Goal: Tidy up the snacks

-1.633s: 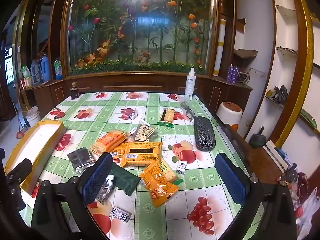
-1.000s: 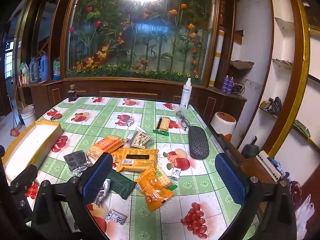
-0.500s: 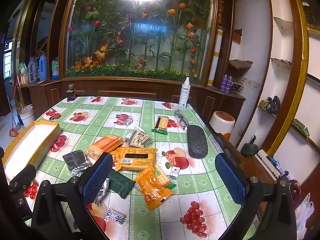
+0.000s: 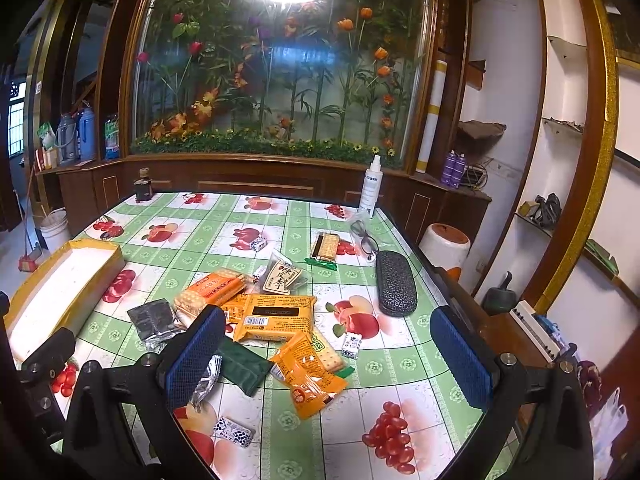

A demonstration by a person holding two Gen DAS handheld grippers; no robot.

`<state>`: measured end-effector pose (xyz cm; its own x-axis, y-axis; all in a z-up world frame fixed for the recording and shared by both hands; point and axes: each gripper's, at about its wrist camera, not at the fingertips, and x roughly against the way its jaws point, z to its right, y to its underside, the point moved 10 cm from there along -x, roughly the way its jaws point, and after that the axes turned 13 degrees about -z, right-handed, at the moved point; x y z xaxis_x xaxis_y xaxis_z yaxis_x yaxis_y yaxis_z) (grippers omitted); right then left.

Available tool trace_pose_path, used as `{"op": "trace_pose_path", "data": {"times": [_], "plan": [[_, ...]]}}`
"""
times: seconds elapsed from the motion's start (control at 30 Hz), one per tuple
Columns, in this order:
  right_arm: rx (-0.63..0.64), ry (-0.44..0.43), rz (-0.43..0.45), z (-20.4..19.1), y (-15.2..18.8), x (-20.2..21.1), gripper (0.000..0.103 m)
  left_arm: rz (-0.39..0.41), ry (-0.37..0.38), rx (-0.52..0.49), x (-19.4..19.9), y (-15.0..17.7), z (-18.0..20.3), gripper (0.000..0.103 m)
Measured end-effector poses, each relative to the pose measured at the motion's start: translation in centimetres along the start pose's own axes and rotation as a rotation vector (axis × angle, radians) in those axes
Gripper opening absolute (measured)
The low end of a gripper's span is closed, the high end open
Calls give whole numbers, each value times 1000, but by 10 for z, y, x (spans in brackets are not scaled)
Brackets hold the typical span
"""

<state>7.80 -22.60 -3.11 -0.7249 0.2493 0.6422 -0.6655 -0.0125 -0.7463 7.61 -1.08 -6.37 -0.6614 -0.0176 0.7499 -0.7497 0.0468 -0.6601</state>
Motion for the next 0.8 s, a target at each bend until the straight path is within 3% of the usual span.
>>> {"op": "trace_pose_path", "data": {"times": [0.33, 0.47, 0.8], "plan": [[7, 1, 8, -4, 0, 5, 103, 5, -18, 17, 1, -1, -5, 103], [16, 6, 1, -5, 3, -2, 103, 60, -25, 45, 5, -4, -10, 103], [-18, -39, -62, -2, 16, -20, 103, 69, -25, 61, 9, -14, -16, 103]]}}
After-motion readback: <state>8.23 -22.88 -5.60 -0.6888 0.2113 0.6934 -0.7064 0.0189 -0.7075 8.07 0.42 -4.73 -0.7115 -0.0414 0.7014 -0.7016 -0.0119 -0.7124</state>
